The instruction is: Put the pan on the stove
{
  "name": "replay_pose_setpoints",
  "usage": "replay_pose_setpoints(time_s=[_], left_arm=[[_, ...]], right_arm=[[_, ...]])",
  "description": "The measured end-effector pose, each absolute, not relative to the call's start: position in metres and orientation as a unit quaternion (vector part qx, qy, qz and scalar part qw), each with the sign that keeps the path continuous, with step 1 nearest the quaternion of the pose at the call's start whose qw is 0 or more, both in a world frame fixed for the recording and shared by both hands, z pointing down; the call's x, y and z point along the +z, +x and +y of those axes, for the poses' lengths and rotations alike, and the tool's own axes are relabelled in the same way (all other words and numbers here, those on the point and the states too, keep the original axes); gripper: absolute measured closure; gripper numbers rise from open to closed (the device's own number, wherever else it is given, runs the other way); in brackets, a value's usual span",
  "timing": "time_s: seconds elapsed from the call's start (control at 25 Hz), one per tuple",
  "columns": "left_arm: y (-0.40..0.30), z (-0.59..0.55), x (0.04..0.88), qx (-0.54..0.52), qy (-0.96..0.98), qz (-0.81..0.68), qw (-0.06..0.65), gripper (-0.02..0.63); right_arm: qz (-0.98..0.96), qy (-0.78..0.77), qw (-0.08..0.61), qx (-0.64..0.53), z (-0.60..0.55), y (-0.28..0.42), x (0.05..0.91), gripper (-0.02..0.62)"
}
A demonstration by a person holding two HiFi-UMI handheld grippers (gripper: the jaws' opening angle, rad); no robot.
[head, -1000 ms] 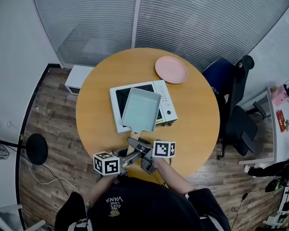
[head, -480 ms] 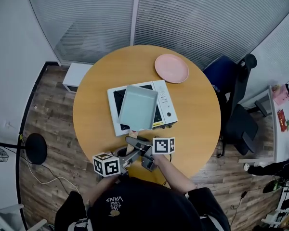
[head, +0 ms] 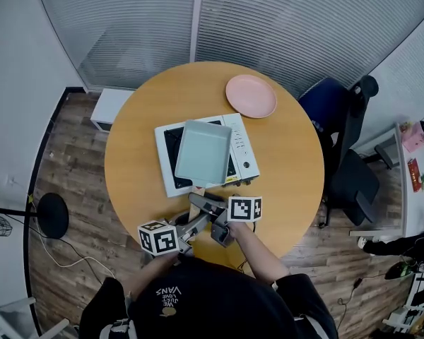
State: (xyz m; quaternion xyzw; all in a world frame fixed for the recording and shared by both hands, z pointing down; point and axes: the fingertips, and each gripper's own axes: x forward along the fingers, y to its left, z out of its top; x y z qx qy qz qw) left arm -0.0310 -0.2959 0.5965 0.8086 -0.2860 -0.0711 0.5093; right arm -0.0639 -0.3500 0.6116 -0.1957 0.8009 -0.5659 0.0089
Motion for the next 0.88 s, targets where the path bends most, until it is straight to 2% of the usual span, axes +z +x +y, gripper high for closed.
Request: replay_pose_setpoints(time_s=[0.2,0.44,0.88], left_arm=[[-0.031,-0.300,0.594,-0.107,0.787,-0.295,0.531,0.460],[-0.027,-0.306,0.595,-0.118,0.777,-0.318,0.530,0.466],[-0.015,-0.316,0.597,-0.141,0.754,-0.362,0.530,0.468]], right_arm=[[0.812,-0.249,0.011,-0.528,-0.351,-0.033,0.608,0.325],[0.804,-0.309,0.064,-0.505,-0.340,-0.002,0.590,0.326],[0.802,-0.355,0.102,-0.469,-0.320,0.028,0.567,0.326]])
